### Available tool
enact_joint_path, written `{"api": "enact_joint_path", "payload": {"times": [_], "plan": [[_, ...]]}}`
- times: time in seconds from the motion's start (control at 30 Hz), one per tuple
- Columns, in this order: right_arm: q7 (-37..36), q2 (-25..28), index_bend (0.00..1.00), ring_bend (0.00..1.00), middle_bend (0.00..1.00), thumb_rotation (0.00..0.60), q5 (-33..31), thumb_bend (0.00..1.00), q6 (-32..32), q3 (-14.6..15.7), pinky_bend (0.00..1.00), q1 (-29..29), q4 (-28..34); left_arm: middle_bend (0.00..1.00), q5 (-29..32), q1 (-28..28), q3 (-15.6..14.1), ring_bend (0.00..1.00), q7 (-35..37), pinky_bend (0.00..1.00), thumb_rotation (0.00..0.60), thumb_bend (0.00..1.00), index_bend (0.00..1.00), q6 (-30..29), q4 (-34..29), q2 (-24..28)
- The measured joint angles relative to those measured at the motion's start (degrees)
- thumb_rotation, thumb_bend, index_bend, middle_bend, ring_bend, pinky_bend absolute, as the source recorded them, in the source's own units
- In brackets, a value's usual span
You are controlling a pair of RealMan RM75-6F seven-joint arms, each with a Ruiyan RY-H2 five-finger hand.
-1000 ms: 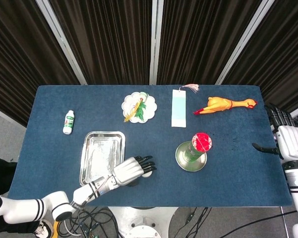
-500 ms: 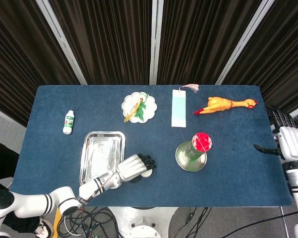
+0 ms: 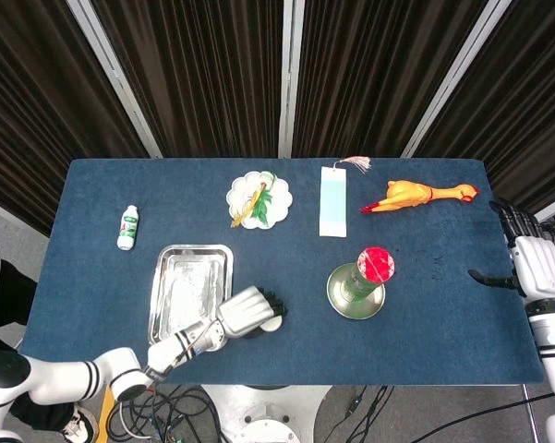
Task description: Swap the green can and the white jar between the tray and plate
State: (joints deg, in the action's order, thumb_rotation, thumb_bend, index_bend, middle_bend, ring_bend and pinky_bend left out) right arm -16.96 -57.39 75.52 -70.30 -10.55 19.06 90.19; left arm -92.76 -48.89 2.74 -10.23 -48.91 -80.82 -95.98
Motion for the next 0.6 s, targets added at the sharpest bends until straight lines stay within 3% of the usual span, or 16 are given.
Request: {"api": "enact_joint_path", "payload": {"times": [0.3, 0.6], "plan": [[-0.04, 0.23, 0.0, 0.0, 0.0, 0.6, 0.08, 0.04, 0.26, -0.4, 0.02, -0.08, 0.1, 0.41, 0.07, 0.67, 0.17, 0.38, 0.85, 0.58, 0.6, 0.32, 0.41, -3.29, -2.65, 2.43], [0.49, 0.21, 0.0, 0.0, 0.0, 0.6, 0.71, 0.04, -0.53, -0.72, 0.02, -0.28, 0.57, 0.41, 4.1, 4.62, 0.13, 0.38, 0.76, 0.58, 0.6, 0.32, 0.41, -6.63, -5.73, 11.79]]}}
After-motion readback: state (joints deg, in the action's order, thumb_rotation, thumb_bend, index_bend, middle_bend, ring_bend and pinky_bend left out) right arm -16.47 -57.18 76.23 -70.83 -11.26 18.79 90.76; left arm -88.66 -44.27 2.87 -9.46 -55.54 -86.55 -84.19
